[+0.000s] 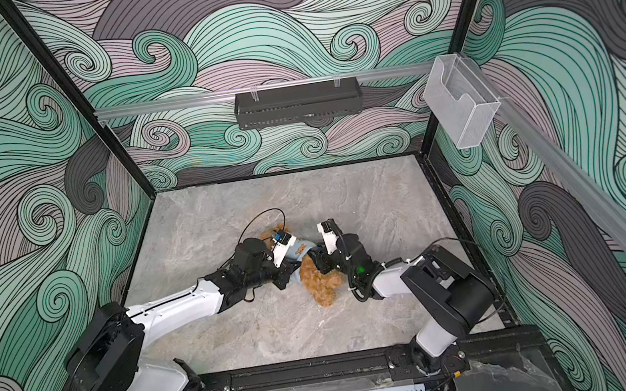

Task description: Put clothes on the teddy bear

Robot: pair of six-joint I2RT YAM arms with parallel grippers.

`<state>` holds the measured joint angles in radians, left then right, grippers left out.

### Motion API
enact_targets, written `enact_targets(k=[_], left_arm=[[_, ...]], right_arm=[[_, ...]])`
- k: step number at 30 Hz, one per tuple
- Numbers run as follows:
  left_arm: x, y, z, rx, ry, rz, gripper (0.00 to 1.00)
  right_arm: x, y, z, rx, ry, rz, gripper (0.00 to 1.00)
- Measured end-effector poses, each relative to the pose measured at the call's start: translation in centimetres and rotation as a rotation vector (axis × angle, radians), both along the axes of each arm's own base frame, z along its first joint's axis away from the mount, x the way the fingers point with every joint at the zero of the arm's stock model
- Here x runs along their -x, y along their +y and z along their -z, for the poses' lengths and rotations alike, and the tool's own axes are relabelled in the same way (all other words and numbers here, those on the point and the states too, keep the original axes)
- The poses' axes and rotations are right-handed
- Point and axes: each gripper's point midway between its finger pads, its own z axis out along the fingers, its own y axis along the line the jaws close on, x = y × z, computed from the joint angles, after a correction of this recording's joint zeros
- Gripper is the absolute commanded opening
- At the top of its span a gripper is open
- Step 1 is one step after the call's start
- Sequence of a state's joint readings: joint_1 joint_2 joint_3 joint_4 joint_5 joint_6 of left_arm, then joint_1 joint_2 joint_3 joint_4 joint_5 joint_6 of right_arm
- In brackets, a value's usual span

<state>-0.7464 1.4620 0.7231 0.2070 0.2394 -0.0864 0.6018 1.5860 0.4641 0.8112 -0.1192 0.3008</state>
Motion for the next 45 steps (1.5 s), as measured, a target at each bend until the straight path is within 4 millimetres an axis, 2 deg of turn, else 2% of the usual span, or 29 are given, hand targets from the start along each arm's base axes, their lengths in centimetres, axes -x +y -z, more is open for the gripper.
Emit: enact_targets(k=[7,10,14,17,21,24,30,34,36,38,42,45], left_arm=[[-0.4,0.6,0.5,-0.031,-0.018,-0.025,0.00],[-0.7,0.5,0.7,-0.056,-0.026,-0.022,0.10],[-1.1,0.3,1.0,-0.087,-0.037,-0.020,0.30],[-1.5,0.1,1.1,-0.112,-0.051,-0.023,0.40],[-1.9,-1.0,0.8,-0.140,-0.078,-0.007,0.47],[-2.0,-1.5,0.9,-0.156,-0.090,0.001,0.47],[-2.9,-2.5,1.6,-0.230,-0.119,0.008,0.42],[-3.6,-2.4,2.1,-0.267,-0.139,-0.014,0.25],[-3.9,-2.3,2.2,-0.279,-0.147,-0.025,0.11],[-4.1,-2.3,2.1,-0.282,-0.151,-0.033,0.00],[-3.9,-2.7,1.8,-0.237,-0.132,-0.040,0.00],[-3.3,-3.4,1.1,-0.164,-0.112,-0.021,0.00]], right_arm=[[0.2,0.1,0.3,-0.006,-0.011,-0.007,0.16],[0.2,0.2,0.2,-0.013,-0.011,-0.009,0.11],[0.1,-0.1,0.4,-0.009,-0.002,0.010,0.10],[0.1,-0.2,0.5,-0.006,0.003,0.018,0.10],[0.1,-0.2,0.5,-0.006,0.007,0.024,0.10],[0.2,-0.2,0.6,-0.003,0.011,0.025,0.10],[0.3,-0.3,0.6,-0.001,0.018,0.029,0.10],[0.4,-0.3,0.8,0.002,0.024,0.031,0.10],[0.4,-0.3,0.8,0.005,0.024,0.033,0.11],[0.4,-0.3,0.8,0.010,0.022,0.034,0.16],[0.3,-0.6,1.0,0.030,0.015,0.043,0.35],[0.1,-0.7,0.9,0.044,0.000,0.049,0.44]])
